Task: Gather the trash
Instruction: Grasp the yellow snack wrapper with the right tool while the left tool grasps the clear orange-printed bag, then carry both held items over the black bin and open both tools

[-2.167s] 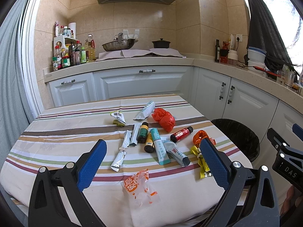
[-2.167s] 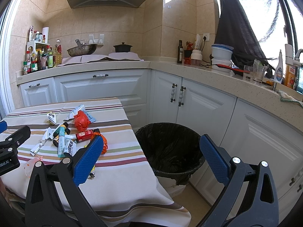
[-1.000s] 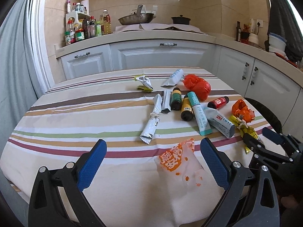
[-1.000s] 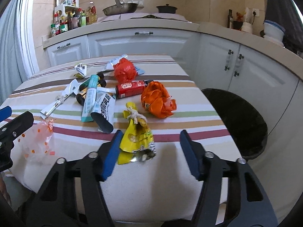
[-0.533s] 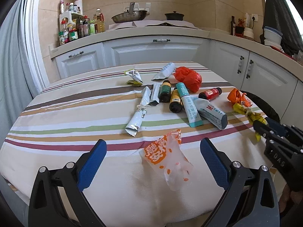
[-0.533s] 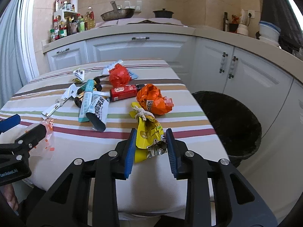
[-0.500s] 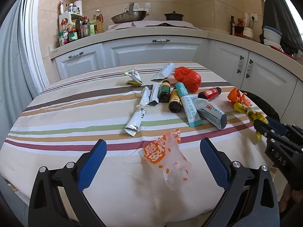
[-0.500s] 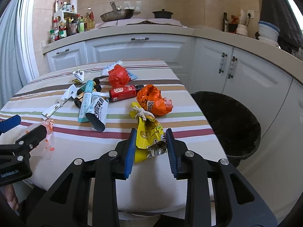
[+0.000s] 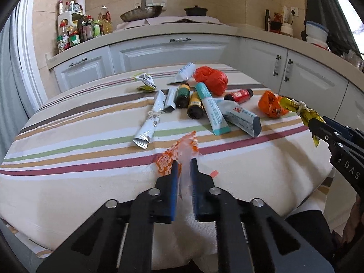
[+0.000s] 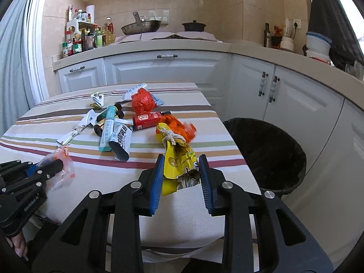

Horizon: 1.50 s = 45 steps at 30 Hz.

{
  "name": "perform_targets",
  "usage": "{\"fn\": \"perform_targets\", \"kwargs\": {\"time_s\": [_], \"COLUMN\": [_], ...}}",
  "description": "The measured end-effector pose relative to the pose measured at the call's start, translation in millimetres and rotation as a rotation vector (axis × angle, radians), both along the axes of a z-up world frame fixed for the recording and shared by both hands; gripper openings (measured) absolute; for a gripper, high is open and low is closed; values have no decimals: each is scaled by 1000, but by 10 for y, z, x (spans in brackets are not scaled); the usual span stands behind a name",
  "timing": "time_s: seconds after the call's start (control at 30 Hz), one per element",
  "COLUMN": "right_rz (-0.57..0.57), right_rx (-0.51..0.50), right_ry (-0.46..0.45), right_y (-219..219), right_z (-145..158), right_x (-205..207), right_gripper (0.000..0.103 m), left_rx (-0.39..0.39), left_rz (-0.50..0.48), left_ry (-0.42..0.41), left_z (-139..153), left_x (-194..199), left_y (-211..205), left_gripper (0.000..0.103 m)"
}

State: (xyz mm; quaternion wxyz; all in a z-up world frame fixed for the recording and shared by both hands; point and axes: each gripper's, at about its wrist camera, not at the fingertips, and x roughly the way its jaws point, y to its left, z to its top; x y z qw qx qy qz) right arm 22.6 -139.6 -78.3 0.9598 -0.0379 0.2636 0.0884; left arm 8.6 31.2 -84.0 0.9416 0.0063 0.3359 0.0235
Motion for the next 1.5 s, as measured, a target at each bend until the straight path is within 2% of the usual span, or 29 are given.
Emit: {"fn": "perform_targets", "kwargs": {"time_s": [0.23,0.4,0.63,0.8,0.97,1.33,1.37,1.43,1.47,1.5], "right_rz": [-30,-84,-203,-285,-340,-408,-409,-426,-428,-429], "right_rx": [18,33,18,20,28,66,74,78,82,88], "right_ry": [-40,-90,-129,-104,-80,-26,-15,-7,0,10], "right_y": [-102,-281,-712,-1053,-1336,-1816,-1869,-1942,-1979,-2005], "right_z": [165,370,472,368,254,-17,-55,-125,-145,-177], "right_x": [-25,24,295,560,800,1292,1353,1437,1486,1520], "right_gripper": [29,29,29,29,29,31,31,35,41,47], "left_rx": [-13,-42,-62,-94,-86,-32,-24,-15,-12,-15], "left_rz": [7,-33,-143,-215,-278,-356,-359,-356,-349,-345], "left_ry": [-72,-120,-182,-141,-121,3,15,31,37,44], "left_z": [234,485,739,764,751,405,373,321,304,282], "left_x": [-63,49,463,876,1222,1936,1981,2053,2078,2098], "left_y": [43,-57,-544,-913,-1358,-2114,-2161,-2218,-2233,-2239], "left_gripper": [9,9,9,9,9,10,13,25,38,45]}}
